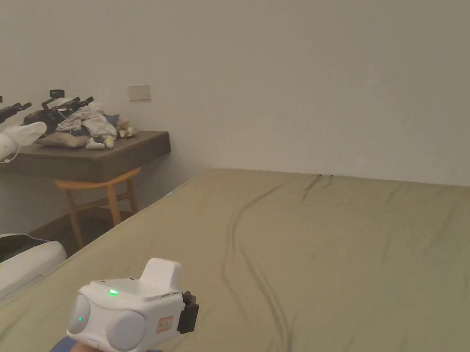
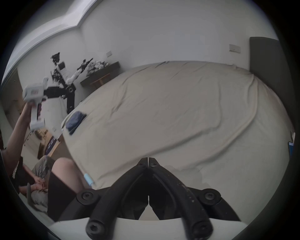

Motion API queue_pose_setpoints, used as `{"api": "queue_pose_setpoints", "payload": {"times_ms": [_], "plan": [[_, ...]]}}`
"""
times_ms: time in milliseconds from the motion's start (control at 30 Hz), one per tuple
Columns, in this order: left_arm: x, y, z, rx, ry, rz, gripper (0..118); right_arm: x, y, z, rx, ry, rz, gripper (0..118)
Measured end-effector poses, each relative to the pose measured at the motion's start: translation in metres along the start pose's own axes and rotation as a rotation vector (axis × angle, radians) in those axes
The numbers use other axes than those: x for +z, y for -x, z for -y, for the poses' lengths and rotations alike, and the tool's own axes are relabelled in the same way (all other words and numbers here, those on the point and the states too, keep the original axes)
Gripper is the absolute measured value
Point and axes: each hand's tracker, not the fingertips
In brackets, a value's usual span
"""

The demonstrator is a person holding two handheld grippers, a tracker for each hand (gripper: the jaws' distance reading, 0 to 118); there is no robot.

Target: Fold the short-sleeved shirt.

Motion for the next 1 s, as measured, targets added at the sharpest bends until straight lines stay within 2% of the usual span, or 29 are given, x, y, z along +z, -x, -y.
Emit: {"api": "queue_pose_setpoints", "payload": {"times_ms": [67, 133, 167, 233, 267, 300, 333, 500, 567, 600, 667, 733, 800, 867, 933, 1000], "plan": [[0.001, -0.049, 0.011, 0.03, -0.103, -0.034, 0, 0.008, 0.0, -0.012, 0.025, -0.067, 0.096, 1], [0.001, -0.089, 0.015, 0.093, -0.096, 0.042, 0, 0.021, 0.003, -0.023, 0.042, -0.148, 0.205, 1], [0.005, -0.107, 0.015, 0.138, -0.106, 0.084, 0, 0.029, 0.006, -0.026, 0.023, -0.19, 0.258, 1], [0.019, -0.142, 0.009, 0.169, -0.127, 0.134, 0, 0.043, 0.017, -0.031, 0.05, -0.267, 0.397, 1], [0.035, -0.158, 0.008, 0.214, -0.19, 0.126, 0, 0.051, 0.02, -0.032, 0.035, -0.316, 0.467, 1], [0.048, -0.173, 0.004, 0.235, -0.218, 0.124, 0, 0.059, 0.023, -0.034, 0.006, -0.37, 0.489, 1], [0.061, -0.189, -0.001, 0.234, -0.245, 0.145, 0, 0.068, 0.025, -0.038, -0.014, -0.422, 0.465, 1], [0.116, -0.255, -0.045, 0.043, -0.42, 0.184, 0, 0.112, 0.045, -0.076, 0.06, -0.545, 0.532, 1], [0.136, -0.26, -0.067, 0.067, -0.461, 0.22, 0, 0.135, 0.056, -0.092, 0.038, -0.606, 0.524, 1], [0.144, -0.261, -0.076, 0.084, -0.472, 0.215, 0, 0.145, 0.063, -0.1, 0.066, -0.611, 0.52, 2], [0.152, -0.263, -0.091, 0.122, -0.503, 0.169, 0, 0.163, 0.078, -0.111, 0.145, -0.639, 0.587, 2], [0.157, -0.263, -0.099, 0.117, -0.493, 0.175, 0, 0.176, 0.089, -0.112, 0.173, -0.679, 0.645, 2], [0.16, -0.265, -0.099, 0.127, -0.484, 0.176, 0, 0.178, 0.097, -0.109, 0.251, -0.697, 0.702, 2], [0.159, -0.272, -0.097, 0.074, -0.452, 0.12, 0, 0.178, 0.094, -0.112, 0.202, -0.648, 0.639, 2], [0.16, -0.27, -0.093, 0.111, -0.449, 0.156, 0, 0.178, 0.091, -0.11, 0.132, -0.67, 0.608, 2], [0.161, -0.27, -0.088, 0.108, -0.447, 0.178, 0, 0.176, 0.092, -0.107, 0.148, -0.669, 0.628, 2]]}}
